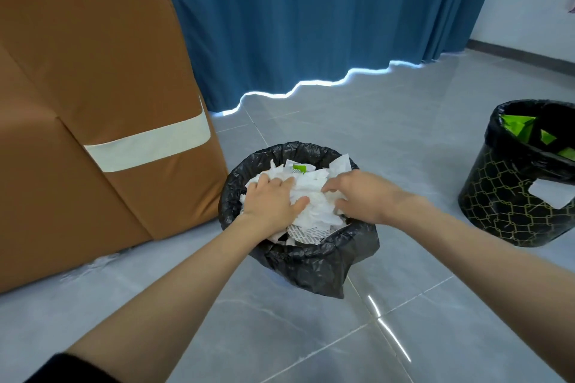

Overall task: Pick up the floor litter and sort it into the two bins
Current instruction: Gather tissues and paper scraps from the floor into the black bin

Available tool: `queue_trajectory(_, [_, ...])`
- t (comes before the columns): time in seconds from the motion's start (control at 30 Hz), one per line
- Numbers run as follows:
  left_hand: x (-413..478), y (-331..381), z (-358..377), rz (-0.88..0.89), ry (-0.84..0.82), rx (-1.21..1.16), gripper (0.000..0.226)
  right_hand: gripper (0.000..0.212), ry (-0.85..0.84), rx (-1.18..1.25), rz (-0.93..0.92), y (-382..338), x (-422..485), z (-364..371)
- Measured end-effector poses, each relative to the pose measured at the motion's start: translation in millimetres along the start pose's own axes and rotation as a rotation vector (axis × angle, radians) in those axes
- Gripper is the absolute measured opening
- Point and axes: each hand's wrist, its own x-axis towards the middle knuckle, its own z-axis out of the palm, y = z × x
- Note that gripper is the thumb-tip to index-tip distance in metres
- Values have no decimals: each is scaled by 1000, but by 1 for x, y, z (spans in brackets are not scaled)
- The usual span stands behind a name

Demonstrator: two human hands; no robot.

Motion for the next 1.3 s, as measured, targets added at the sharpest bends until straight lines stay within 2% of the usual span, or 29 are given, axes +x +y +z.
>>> queue_trajectory(0.17, [-9, 6, -24, 0, 250, -156, 54, 35, 248, 249, 1, 11, -28, -6])
queue_trajectory(0.3, [-10, 25, -39, -1, 329, -279, 52, 32, 367, 389, 82, 25, -44, -2])
queue_trajectory(0.43, [-1, 48, -47, 60, 339, -335, 44, 31, 405, 471, 166, 41, -57, -3])
queue_trajectory(0.57, [14, 66, -53, 84, 269, -388, 42, 30, 388, 502, 279, 60, -67, -13])
queue_trajectory(0.7, [23, 84, -70, 132, 123, -387, 44, 31, 328, 544, 377, 73, -85, -38])
queue_trajectory(0.83, [29, 106, -116, 231, -69, -389, 49, 32, 279, 608, 487, 82, -111, -95])
queue_trajectory(0.97, [36, 131, -189, 271, -169, -424, 51, 31, 273, 701, 605, 87, -137, -168])
queue_trajectory(1.3, [10, 200, -443, 378, -341, -487, 51, 30, 323, 884, 810, 50, -229, -401])
